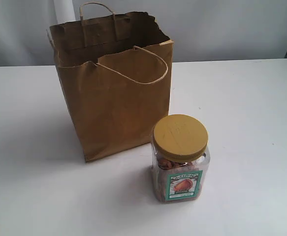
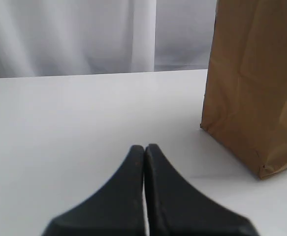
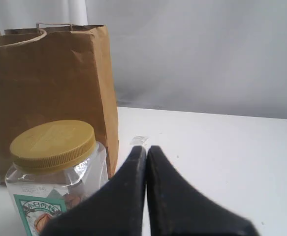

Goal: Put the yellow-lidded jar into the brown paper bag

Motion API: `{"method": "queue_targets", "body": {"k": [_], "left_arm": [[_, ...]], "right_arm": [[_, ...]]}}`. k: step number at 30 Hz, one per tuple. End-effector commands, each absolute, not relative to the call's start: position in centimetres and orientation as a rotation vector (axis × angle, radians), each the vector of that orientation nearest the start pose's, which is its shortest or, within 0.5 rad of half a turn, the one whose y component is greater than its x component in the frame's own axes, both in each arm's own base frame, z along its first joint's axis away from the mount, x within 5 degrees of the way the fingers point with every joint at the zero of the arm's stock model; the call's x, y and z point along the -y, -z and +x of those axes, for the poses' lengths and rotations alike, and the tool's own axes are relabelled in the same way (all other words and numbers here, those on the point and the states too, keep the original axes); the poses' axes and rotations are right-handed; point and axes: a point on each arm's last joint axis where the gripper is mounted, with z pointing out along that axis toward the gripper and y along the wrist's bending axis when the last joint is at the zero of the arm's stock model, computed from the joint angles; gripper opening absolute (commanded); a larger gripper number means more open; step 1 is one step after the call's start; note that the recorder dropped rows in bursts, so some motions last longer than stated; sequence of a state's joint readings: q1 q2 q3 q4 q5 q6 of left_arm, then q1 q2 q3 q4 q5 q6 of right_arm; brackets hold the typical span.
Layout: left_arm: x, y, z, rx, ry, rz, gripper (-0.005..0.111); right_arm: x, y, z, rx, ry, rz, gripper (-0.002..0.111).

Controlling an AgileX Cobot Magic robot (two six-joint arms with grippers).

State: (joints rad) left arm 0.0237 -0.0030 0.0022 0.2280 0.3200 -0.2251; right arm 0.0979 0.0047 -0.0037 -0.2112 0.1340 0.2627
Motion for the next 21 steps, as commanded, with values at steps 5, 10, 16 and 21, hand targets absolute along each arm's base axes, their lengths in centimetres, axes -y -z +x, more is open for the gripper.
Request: {"method": "queue_targets", "body": {"k": [5, 10, 16, 21], "left_arm": [[-0.7, -18.6, 5.4, -1.784, -0.065, -0.081, 0.001], [-0.7, -18.6, 5.4, -1.784, -0.065, -0.081, 0.001], [-0.7, -18.6, 5.4, -1.784, -0.065, -0.081, 0.001], [-0.7, -18.6, 5.4, -1.784, -0.065, -0.081, 0.001]], "right_arm": [[-0.3, -20.2, 5.6, -1.602, -0.099, -0.004, 0.000], [-0.3, -20.2, 5.6, -1.602, -0.099, -0.004, 0.000], [-0.4, -20.6, 5.6, -1.561, -0.148, 0.024, 0.000], [-0.5, -21.7, 5.5, -1.447, -0.255, 0.092, 0.000]]}}
